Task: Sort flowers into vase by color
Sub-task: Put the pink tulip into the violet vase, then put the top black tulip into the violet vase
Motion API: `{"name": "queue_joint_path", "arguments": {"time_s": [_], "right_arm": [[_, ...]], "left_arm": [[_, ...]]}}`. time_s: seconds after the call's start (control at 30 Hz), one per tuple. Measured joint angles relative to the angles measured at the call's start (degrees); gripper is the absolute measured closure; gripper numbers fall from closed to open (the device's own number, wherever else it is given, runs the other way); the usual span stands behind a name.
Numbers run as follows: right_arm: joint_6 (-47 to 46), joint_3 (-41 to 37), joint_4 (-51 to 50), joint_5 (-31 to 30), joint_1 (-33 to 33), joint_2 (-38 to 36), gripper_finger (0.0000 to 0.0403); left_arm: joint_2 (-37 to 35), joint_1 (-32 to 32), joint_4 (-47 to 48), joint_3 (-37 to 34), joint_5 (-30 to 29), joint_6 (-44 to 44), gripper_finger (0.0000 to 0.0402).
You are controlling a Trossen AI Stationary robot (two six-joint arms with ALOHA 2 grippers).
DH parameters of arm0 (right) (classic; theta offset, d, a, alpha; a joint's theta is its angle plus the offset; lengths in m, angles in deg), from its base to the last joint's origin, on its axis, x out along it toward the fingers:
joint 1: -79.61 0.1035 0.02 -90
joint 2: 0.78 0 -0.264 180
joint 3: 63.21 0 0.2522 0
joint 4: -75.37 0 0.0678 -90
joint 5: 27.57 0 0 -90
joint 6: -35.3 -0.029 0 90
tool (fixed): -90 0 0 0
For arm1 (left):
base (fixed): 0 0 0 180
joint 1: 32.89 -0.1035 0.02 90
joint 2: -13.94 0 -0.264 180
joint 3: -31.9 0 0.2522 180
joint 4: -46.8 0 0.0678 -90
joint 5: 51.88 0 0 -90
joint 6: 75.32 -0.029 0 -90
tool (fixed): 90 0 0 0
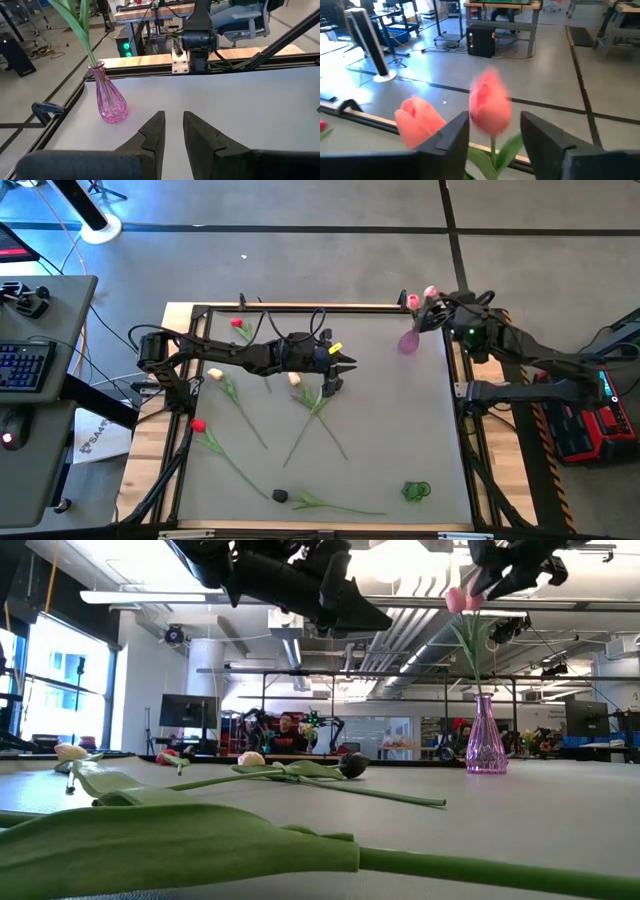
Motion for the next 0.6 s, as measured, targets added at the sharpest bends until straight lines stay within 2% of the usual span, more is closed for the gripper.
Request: {"name": "queue_joint_path", "arguments": {"time_s": [0.17, 0.3, 0.47, 0.6], "right_arm": [[-1.11, 4.40, -4.48, 3.27, 0.68, -0.04, 0.0201], [-1.37, 6.37, -6.65, 10.55, 2.73, -0.71, 0.0199], [-2.44, 4.60, -7.19, 22.62, 6.79, -2.82, 0.0199], [-3.05, 0.87, -5.93, 25.66, 11.62, -4.62, 0.0199]], "left_arm": [[0.00, -0.74, 1.86, 0.00, -0.17, 0.90, 0.0346], [-1.15, -1.25, 6.88, 0.00, -1.11, 0.96, 0.0346], [-5.08, -1.29, 16.83, 0.00, -5.68, 1.08, 0.0346], [-8.62, -1.13, 22.38, -0.70, -6.60, 3.45, 0.0346]]}}
